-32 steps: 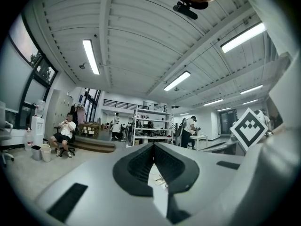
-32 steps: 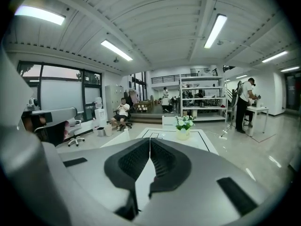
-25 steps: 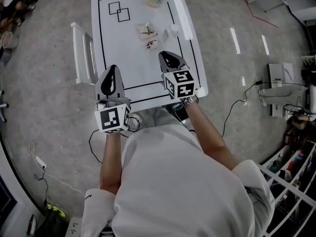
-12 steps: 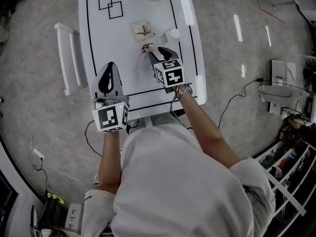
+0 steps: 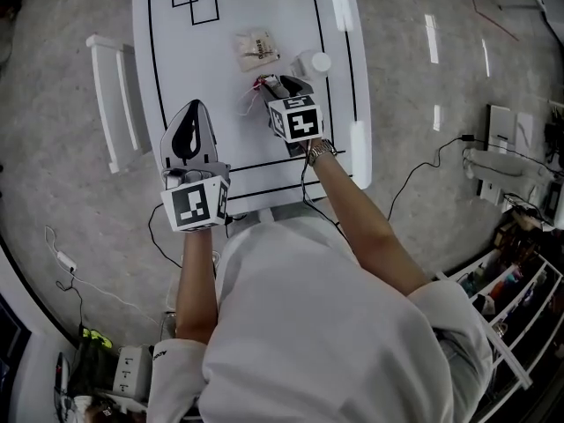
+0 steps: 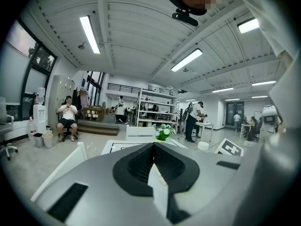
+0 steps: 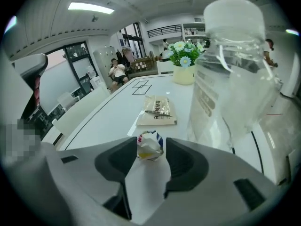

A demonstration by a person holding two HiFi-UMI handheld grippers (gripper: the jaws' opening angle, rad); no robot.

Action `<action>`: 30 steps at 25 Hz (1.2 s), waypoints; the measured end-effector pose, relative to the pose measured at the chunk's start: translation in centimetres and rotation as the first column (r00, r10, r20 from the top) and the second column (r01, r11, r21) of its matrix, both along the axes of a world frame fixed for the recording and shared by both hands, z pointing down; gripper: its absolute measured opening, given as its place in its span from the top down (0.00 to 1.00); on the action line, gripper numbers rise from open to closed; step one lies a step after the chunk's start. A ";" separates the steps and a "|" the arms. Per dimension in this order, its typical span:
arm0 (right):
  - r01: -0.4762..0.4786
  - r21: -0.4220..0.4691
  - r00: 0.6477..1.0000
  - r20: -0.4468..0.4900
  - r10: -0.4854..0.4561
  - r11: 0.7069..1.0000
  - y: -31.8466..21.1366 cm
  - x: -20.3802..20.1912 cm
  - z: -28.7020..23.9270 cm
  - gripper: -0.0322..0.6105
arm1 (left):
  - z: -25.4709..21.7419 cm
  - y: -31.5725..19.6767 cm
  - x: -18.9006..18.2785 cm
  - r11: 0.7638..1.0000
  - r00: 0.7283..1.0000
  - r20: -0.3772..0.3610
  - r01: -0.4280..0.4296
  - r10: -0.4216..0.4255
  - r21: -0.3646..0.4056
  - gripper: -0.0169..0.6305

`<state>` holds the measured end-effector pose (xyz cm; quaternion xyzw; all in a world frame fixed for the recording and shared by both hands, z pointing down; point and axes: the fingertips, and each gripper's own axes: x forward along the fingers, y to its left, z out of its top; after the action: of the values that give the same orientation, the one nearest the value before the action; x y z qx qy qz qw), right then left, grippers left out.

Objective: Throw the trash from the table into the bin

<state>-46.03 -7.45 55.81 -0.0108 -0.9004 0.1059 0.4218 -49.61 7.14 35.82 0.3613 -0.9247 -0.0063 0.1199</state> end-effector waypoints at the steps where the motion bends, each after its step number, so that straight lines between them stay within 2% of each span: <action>1: 0.005 0.002 1.000 -0.004 -0.005 1.000 0.2 -0.2 0.3 0.67 | 0.2 0.2 -0.1 1.000 1.000 -0.003 0.003 -0.003 -0.003 0.97; 4: 0.023 0.019 1.000 -0.014 -0.023 1.000 0.6 -0.7 1.0 0.68 | 0.6 0.7 -0.2 1.000 1.000 -0.010 0.013 -0.013 -0.011 0.97; 8: 0.045 0.065 0.999 0.005 -0.045 0.997 1.2 -1.0 0.6 0.75 | 0.5 1.5 -0.4 1.000 1.000 -0.007 0.024 -0.024 -0.013 0.97; 15: -0.013 0.083 0.996 0.089 0.005 0.996 1.8 -0.1 -2.6 0.76 | -0.8 3.5 0.7 1.000 1.000 0.020 0.019 -0.019 0.002 0.97; 22: -0.075 0.103 0.978 0.202 0.053 0.992 3.4 2.3 -7.9 0.76 | -3.0 6.2 3.9 0.999 0.999 0.046 -0.009 0.008 0.032 0.97; 30: -0.160 0.142 0.940 0.325 0.106 0.977 6.0 7.6 -13.8 0.76 | -6.1 9.7 9.2 0.996 0.991 0.109 -0.077 0.071 0.049 0.97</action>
<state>-38.47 -1.45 41.98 0.0688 -0.9606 0.0556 0.2635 -40.38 16.80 29.76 0.3981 -0.9153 -0.0071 0.0604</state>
